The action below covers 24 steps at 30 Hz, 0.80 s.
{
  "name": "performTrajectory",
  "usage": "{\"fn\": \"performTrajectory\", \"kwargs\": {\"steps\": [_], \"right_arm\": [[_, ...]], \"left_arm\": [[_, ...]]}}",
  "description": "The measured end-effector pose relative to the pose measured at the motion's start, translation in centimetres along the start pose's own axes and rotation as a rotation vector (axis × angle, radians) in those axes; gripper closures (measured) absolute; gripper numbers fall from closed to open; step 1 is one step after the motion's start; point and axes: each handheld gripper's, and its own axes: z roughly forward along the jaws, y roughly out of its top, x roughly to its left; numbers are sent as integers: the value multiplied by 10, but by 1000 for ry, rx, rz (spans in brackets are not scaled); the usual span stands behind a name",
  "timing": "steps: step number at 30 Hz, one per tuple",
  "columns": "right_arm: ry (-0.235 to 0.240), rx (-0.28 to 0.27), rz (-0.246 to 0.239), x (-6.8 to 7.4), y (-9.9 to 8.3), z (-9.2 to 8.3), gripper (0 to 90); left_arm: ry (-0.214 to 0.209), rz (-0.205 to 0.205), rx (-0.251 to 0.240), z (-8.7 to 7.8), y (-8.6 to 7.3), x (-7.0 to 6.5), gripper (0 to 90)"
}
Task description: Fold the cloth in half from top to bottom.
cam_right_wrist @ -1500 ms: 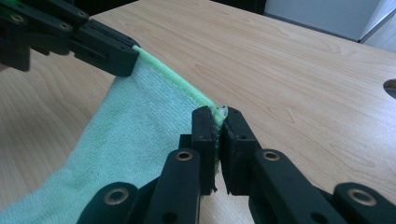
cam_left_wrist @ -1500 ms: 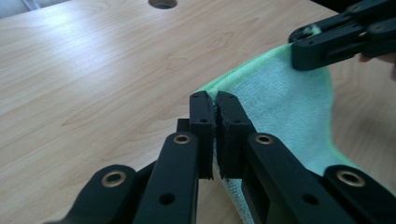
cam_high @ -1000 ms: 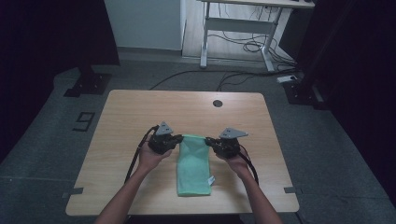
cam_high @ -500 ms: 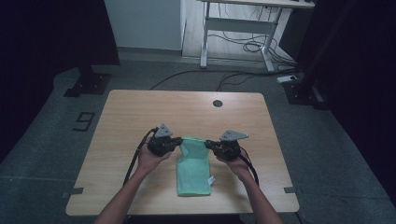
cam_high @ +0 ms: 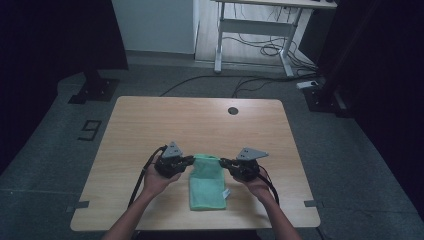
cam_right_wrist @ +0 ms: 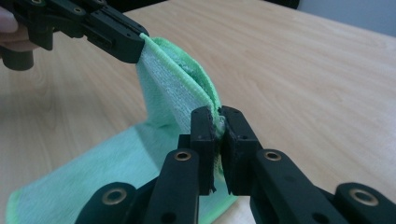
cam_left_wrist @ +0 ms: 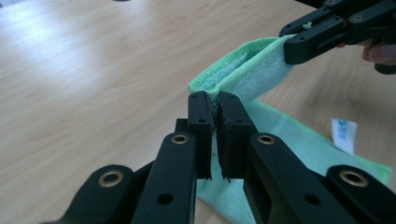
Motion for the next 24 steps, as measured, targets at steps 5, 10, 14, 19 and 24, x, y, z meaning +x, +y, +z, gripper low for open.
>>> {"fn": "performTrajectory", "kwargs": {"steps": [5, 10, 14, 19, 24], "right_arm": [[23, 8, 4, 9, -9, -5, 836], [55, 43, -6, 22, -24, -8, 836], [75, 86, -7, 32, -38, -8, 835], [98, 134, -7, 39, -48, -5, 831], [102, 188, -28, 43, -51, 1, 824]], "left_arm": [[-17, -10, 11, -4, -14, -12, 845], [-39, -8, 39, -6, -31, -26, 842], [-51, 4, 77, -2, -43, -36, 838], [-54, 17, 118, 4, -51, -43, 834], [-18, 43, 180, 17, -57, -45, 832]]}}
